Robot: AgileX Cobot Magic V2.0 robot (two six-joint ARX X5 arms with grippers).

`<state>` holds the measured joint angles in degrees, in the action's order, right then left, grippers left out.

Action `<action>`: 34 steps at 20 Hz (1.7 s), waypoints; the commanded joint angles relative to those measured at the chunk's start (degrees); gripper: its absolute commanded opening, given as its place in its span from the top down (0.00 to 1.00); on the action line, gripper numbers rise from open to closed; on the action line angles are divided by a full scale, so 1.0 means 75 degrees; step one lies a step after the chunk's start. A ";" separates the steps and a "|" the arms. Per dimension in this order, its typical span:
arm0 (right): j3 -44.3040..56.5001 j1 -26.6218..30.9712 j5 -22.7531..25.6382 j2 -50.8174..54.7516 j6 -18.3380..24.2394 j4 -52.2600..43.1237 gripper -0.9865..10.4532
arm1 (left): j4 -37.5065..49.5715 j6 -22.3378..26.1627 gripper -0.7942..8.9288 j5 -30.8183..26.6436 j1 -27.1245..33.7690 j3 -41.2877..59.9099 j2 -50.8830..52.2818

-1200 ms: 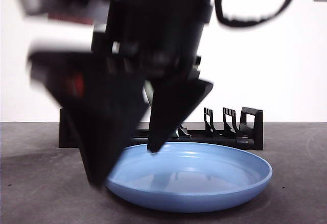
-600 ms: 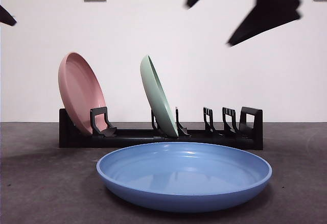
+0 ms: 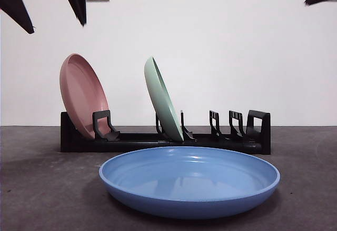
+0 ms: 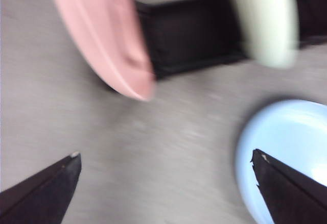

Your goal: Place the plate

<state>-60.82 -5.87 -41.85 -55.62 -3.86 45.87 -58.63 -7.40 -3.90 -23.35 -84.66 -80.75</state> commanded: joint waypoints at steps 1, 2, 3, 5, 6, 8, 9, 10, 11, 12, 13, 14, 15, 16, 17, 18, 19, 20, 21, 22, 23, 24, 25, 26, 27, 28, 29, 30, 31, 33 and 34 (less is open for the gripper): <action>-0.0041 -0.0003 -0.0052 0.0309 0.0137 0.0137 0.51 | -0.0242 0.0402 0.38 -0.1107 -0.0163 -0.0854 -0.0924; -0.0041 -0.0006 -0.0061 0.0472 0.0137 0.0248 0.51 | -0.0318 0.0533 0.38 -0.1612 -0.0216 -0.1160 -0.1297; -0.0041 -0.0006 -0.0093 0.0632 0.0137 0.0332 0.51 | -0.0379 0.0691 0.38 -0.2116 -0.0259 -0.1445 -0.1655; -0.0041 -0.0006 -0.0233 0.0924 0.0137 0.0405 0.51 | -0.0376 0.0871 0.38 -0.3057 -0.0329 -0.1929 -0.2302; -0.0041 -0.0006 -0.0254 0.1014 0.0125 0.0408 0.51 | -0.0361 0.0915 0.38 -0.3445 -0.0347 -0.2154 -0.2582; -0.0041 -0.0006 -0.0271 0.1160 0.0119 0.0452 0.51 | -0.0216 0.0988 0.38 -0.4019 -0.0350 -0.2480 -0.3075; -0.0041 -0.0006 -0.0335 0.1198 0.0119 0.0484 0.51 | -0.0096 0.1017 0.38 -0.4266 -0.0347 -0.2576 -0.3287; -0.0041 -0.0006 -0.0469 0.1204 0.0119 0.0493 0.51 | -0.0035 0.1084 0.38 -0.4441 -0.0347 -0.2661 -0.3474; -0.0041 -0.0020 -0.0589 0.1204 0.0119 0.0498 0.51 | 0.0064 0.1122 0.38 -0.4663 -0.0347 -0.2693 -0.3628; -0.0041 -0.0070 -0.0629 0.1204 0.0119 0.0498 0.51 | 0.0178 0.1134 0.38 -0.4846 -0.0347 -0.2693 -0.3759; -0.0038 -0.0146 -0.0624 0.1201 0.0119 0.0495 0.51 | 0.0271 0.1131 0.38 -0.4940 -0.0347 -0.2693 -0.3844; -0.0038 -0.0227 -0.0624 0.1195 0.0119 0.0493 0.51 | 0.0405 0.1125 0.38 -0.4945 -0.0347 -0.2693 -0.3911; -0.0038 -0.0306 -0.0624 0.1195 0.0119 0.0495 0.51 | 0.0562 0.1125 0.39 -0.4945 -0.0347 -0.2693 -0.3943; -0.0038 -0.0382 -0.0624 0.1195 0.0119 0.0498 0.51 | 0.0734 0.1131 0.43 -0.4963 -0.0347 -0.2693 -0.3958; -0.0038 -0.0443 -0.0627 0.1195 0.0119 0.0507 0.51 | 0.0860 0.1134 0.48 -0.4969 -0.0347 -0.2693 -0.3960; -0.0038 -0.0478 -0.0627 0.1195 0.0119 0.0519 0.51 | 0.0944 0.1139 0.50 -0.4975 -0.0347 -0.2693 -0.3960; -0.0038 -0.0516 -0.0624 0.1195 0.0117 0.0527 0.51 | 0.0997 0.1142 0.51 -0.4978 -0.0347 -0.2693 -0.3960; -0.0038 -0.0551 -0.0627 0.1195 0.0117 0.0533 0.51 | 0.1017 0.1157 0.51 -0.5004 -0.0347 -0.2693 -0.3960; -0.0038 -0.0586 -0.0627 0.1195 0.0114 0.0530 0.51 | 0.1023 0.1157 0.51 -0.5080 -0.0347 -0.2693 -0.3960; -0.0038 -0.0618 -0.0627 0.1195 0.0117 0.0530 0.51 | 0.1020 0.1160 0.51 -0.5135 -0.0347 -0.2693 -0.3960; -0.0038 -0.0644 -0.0627 0.1195 0.0117 0.0530 0.51 | 0.1023 0.1157 0.53 -0.5144 -0.0350 -0.2693 -0.3960; -0.0038 -0.0673 -0.0624 0.1195 0.0114 0.0527 0.51 | 0.1026 0.1157 0.58 -0.5141 -0.0353 -0.2693 -0.3960; -0.0038 -0.0699 -0.0624 0.1195 0.0117 0.0527 0.51 | 0.1032 0.1157 0.63 -0.5141 -0.0364 -0.2693 -0.3960; -0.0035 -0.0717 -0.0624 0.1195 0.0117 0.0525 0.51 | 0.1035 0.1157 0.66 -0.5138 -0.0370 -0.2693 -0.3960; -0.0035 -0.0737 -0.0624 0.1195 0.0117 0.0525 0.51 | 0.1040 0.1157 0.68 -0.5138 -0.0376 -0.2693 -0.3960; -0.0035 -0.0758 -0.0624 0.1195 0.0117 0.0525 0.51 | 0.1055 0.1157 0.68 -0.5138 -0.0376 -0.2693 -0.3960; -0.0035 -0.0769 -0.0624 0.1195 0.0117 0.0525 0.51 | 0.1072 0.1157 0.68 -0.5135 -0.0376 -0.2693 -0.3960; -0.0035 -0.0775 -0.0624 0.1195 0.0117 0.0525 0.51 | 0.1093 0.1157 0.68 -0.5135 -0.0379 -0.2693 -0.3960; -0.0035 -0.0778 -0.0624 0.1195 0.0117 0.0525 0.51 | 0.1116 0.1157 0.70 -0.5135 -0.0391 -0.2693 -0.3960; -0.0035 -0.0804 -0.0624 0.1195 0.0117 0.0522 0.51 | 0.1154 0.1160 0.74 -0.5132 -0.0408 -0.2693 -0.3960; -0.0035 -0.0807 -0.0624 0.1195 0.0117 0.0522 0.51 | 0.1166 0.1172 0.76 -0.5132 -0.0425 -0.2693 -0.3960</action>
<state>-60.71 -11.62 -46.35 -46.26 -3.40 50.04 -50.50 0.89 -42.04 -25.91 -103.02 -109.36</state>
